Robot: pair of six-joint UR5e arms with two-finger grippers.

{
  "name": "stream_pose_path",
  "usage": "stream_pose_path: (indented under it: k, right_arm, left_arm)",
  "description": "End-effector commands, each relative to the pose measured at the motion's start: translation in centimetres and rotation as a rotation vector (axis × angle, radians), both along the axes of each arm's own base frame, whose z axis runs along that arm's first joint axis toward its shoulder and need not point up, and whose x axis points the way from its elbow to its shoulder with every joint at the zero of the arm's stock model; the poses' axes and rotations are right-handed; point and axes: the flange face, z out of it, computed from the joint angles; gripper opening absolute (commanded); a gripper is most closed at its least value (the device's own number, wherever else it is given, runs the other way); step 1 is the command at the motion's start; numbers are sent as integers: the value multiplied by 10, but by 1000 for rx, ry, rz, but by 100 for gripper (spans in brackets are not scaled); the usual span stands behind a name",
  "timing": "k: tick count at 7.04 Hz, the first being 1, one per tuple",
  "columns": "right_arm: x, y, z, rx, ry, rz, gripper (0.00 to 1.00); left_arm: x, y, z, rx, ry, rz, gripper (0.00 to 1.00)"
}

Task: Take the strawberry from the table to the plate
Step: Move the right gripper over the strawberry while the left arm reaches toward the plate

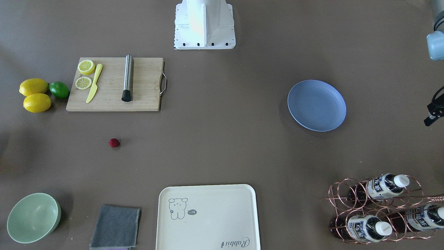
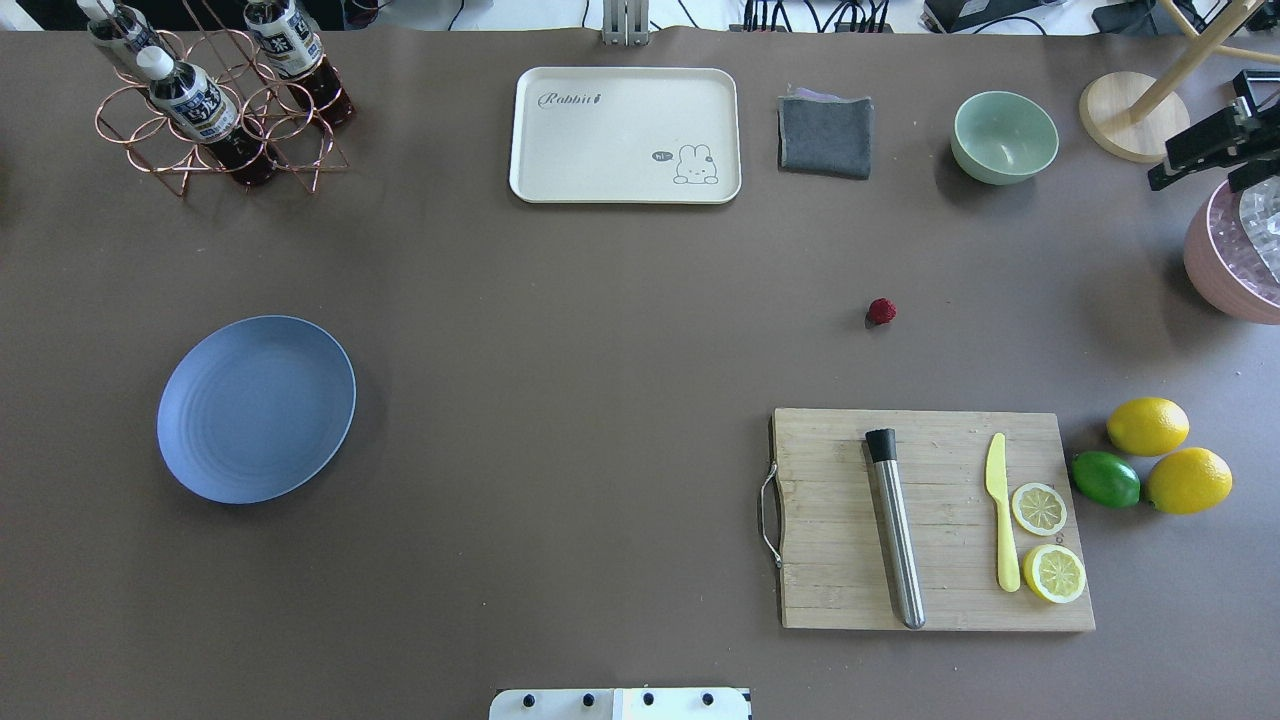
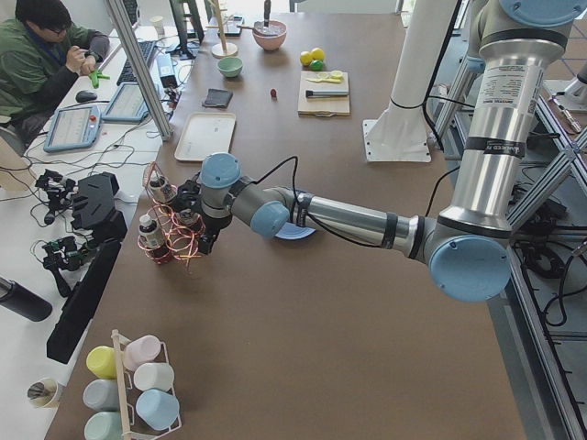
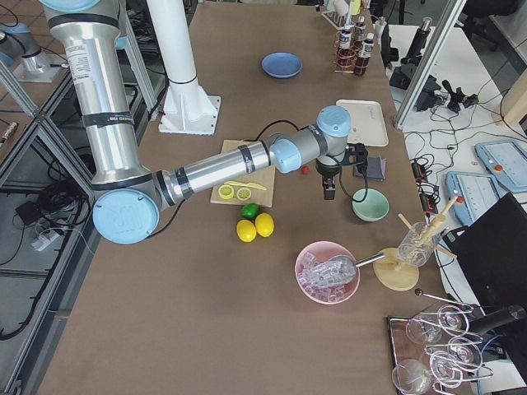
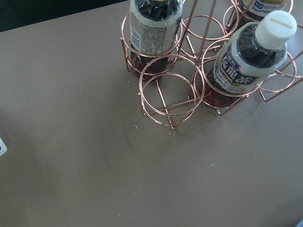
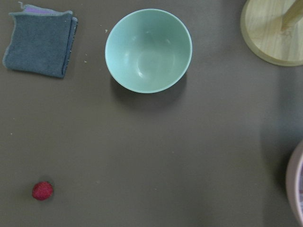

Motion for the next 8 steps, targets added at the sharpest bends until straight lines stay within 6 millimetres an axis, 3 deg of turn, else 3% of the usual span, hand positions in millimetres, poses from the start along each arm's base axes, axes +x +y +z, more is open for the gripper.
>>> stream_pose_path:
  k: [1,3,5,6,7,8]
  right_arm:
    - [-58,2,-24,-5,-15,17,100]
    - [-64,1,-28,0,-18,9,100]
    - [-65,0,-30,4,-15,22,100]
    - [-73,-1,-35,-16,-12,49,100]
    - [-76,0,-38,-24,-9,67,100]
    - [-76,0,-39,-23,-8,68,100]
  left_arm:
    - [23,21,18,-41,79,-3,98]
    - [94,65,24,-101,240,-38,98]
    - [118,82,45,-97,268,-7,98]
    - [138,86,53,-79,246,-17,98]
    - [173,100,53,-87,252,-33,98]
    - [192,109,50,-89,273,-33,98]
